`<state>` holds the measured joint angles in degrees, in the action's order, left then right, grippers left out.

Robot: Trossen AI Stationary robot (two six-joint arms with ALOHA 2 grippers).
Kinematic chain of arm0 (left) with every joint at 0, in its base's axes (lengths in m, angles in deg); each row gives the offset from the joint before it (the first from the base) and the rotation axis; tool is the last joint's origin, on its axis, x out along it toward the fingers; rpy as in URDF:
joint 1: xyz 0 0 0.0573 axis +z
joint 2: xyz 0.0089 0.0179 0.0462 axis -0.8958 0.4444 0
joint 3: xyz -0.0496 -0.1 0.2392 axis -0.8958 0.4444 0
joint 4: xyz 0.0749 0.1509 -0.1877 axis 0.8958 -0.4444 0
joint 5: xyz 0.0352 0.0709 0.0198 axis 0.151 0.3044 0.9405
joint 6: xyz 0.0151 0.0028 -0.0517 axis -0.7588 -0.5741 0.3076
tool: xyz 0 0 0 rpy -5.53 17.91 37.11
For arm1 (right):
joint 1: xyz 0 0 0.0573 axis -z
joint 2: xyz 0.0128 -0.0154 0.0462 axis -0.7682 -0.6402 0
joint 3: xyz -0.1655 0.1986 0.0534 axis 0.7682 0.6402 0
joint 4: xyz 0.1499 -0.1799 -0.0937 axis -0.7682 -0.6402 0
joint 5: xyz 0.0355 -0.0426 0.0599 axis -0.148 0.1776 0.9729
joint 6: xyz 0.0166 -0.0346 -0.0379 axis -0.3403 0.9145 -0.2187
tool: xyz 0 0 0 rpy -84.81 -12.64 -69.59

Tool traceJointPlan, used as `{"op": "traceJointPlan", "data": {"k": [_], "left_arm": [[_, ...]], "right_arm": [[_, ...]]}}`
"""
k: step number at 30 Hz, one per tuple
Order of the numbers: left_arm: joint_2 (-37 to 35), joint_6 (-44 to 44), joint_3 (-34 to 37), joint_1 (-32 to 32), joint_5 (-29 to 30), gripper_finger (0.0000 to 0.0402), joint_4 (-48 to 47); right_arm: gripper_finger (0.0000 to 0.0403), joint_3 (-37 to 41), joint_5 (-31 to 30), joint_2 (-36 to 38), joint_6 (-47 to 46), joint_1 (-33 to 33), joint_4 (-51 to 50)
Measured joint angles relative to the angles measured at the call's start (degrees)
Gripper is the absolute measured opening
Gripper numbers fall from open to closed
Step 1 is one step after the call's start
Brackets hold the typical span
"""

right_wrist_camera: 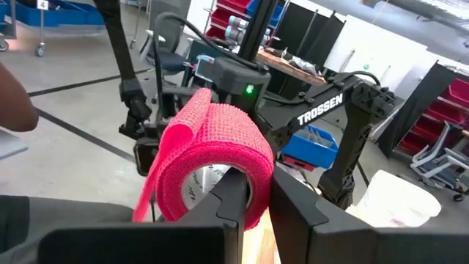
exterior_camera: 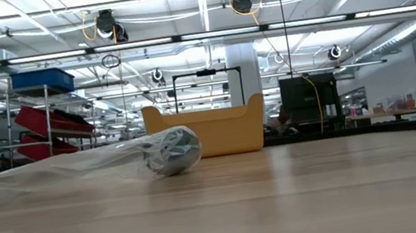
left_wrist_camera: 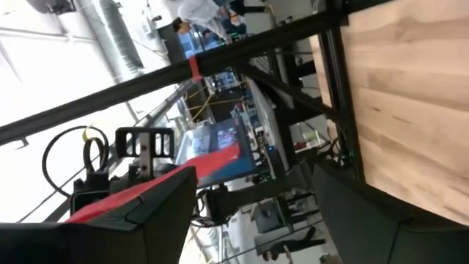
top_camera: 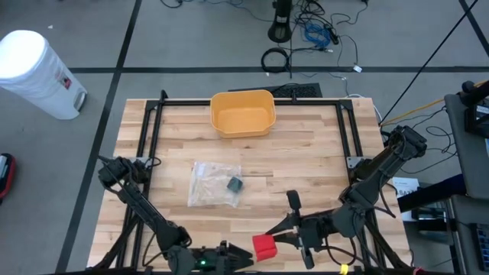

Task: Roll bandage
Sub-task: Roll the red bandage

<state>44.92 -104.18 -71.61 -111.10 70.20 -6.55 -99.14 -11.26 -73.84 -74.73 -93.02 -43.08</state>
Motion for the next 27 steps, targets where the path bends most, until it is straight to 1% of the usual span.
{"op": "traceJointPlan", "data": {"k": [4, 10, 14, 19, 23, 27], "left_arm": [[-0.17, -2.04, -1.4, -0.06, 1.4, 0.0279, 0.02], [-0.28, -4.52, -3.89, -0.08, 1.41, 0.0279, -0.27], [-0.33, -4.46, -5.14, 1.26, 1.21, 0.0279, -4.32], [-0.33, -4.41, -5.31, 3.09, 1.86, 0.0279, -8.84], [-0.33, -4.71, -5.31, 3.54, 2.06, 0.0279, -9.01], [-0.33, -7.03, -5.31, 3.54, 2.06, 0.0279, -8.98]], "right_arm": [[0.0041, 0.0, -0.02, 0.01, -0.02, 0.34, 0.0], [0.0041, 0.0, 0.0, 0.01, -0.09, 0.48, -0.03], [0.0041, 0.0, 0.0, 0.01, 0.0, 0.5, 0.02], [0.0041, 0.0, 0.01, 0.01, -0.79, 0.48, 0.11], [0.0041, 0.0, 0.0, 0.01, -0.86, 0.48, 0.15], [0.0041, 0.0, 0.02, 0.01, -0.9, 0.69, 0.16]]}}
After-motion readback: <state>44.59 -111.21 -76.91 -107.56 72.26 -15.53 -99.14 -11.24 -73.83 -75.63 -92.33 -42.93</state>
